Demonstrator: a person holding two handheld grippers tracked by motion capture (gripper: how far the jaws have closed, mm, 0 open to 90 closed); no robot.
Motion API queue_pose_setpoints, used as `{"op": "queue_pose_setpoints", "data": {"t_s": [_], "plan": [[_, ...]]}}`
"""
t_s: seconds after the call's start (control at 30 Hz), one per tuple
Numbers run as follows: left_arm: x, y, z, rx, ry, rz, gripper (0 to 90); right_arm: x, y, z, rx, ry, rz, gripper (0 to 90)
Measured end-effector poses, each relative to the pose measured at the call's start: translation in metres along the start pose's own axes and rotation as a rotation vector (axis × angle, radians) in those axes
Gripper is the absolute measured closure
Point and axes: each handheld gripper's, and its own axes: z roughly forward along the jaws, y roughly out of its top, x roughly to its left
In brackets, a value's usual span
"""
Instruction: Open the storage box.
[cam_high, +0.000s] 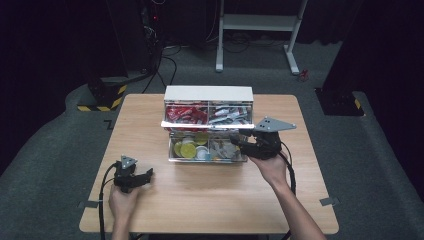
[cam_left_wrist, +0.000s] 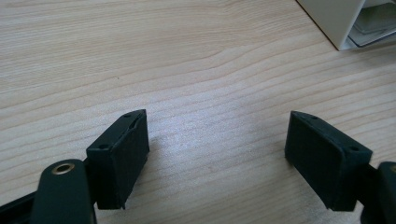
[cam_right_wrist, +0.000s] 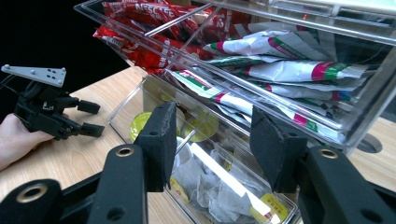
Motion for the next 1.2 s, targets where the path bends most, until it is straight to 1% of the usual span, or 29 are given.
{"op": "queue_pose_setpoints", "data": {"t_s": [0.07,0.13,0.33,0.47,0.6,0.67,0.73,0.77,0.83,0.9,0.93,0.97,1.03,1.2], "plan": [[0.0,0.0,0.0,0.0,0.0,0.0,22.2,0.002,0.003,0.003,0.009,0.002,-0.015,50.7],[0.0,0.0,0.0,0.0,0.0,-0.001,22.2,0.003,0.003,0.004,0.01,0.002,-0.02,52.4],[0.0,0.0,0.0,-0.001,0.001,-0.001,22.2,0.006,0.008,0.005,0.018,-0.01,-0.035,53.5],[0.0,0.0,0.0,-0.001,0.001,-0.001,22.2,0.007,0.013,0.002,0.003,-0.021,-0.045,54.6],[0.0,0.0,0.0,-0.001,0.002,-0.001,22.2,0.009,0.02,0.0,-0.007,-0.04,-0.063,55.4],[0.0,0.0,0.0,-0.001,0.002,0.0,22.1,0.01,0.023,-0.001,-0.013,-0.057,-0.08,55.5],[0.0,0.0,0.0,-0.001,0.003,0.0,22.2,0.01,0.025,-0.001,-0.015,-0.063,-0.085,55.5],[0.0,0.0,0.0,-0.001,0.003,0.0,22.2,0.01,0.026,-0.002,-0.022,-0.065,-0.086,55.3],[0.0,0.0,0.0,-0.001,0.003,-0.001,22.2,0.008,0.03,0.002,-0.014,-0.078,-0.072,53.6],[0.0,0.0,0.0,-0.001,0.003,-0.001,22.2,0.007,0.031,0.003,-0.012,-0.08,-0.069,55.2],[-0.001,0.0,0.0,-0.003,0.004,-0.001,22.2,0.007,0.031,0.003,-0.016,-0.077,-0.067,54.4],[-0.001,0.0,0.0,-0.006,0.005,-0.005,22.1,0.007,0.034,0.005,-0.017,-0.091,-0.074,54.0],[-0.001,0.0,0.0,-0.005,0.004,-0.004,22.1,0.006,0.036,0.005,-0.027,-0.093,-0.067,54.0],[-0.001,0.0,0.0,-0.004,0.005,-0.002,22.0,0.0,0.041,0.009,-0.015,-0.108,-0.048,54.0]]}}
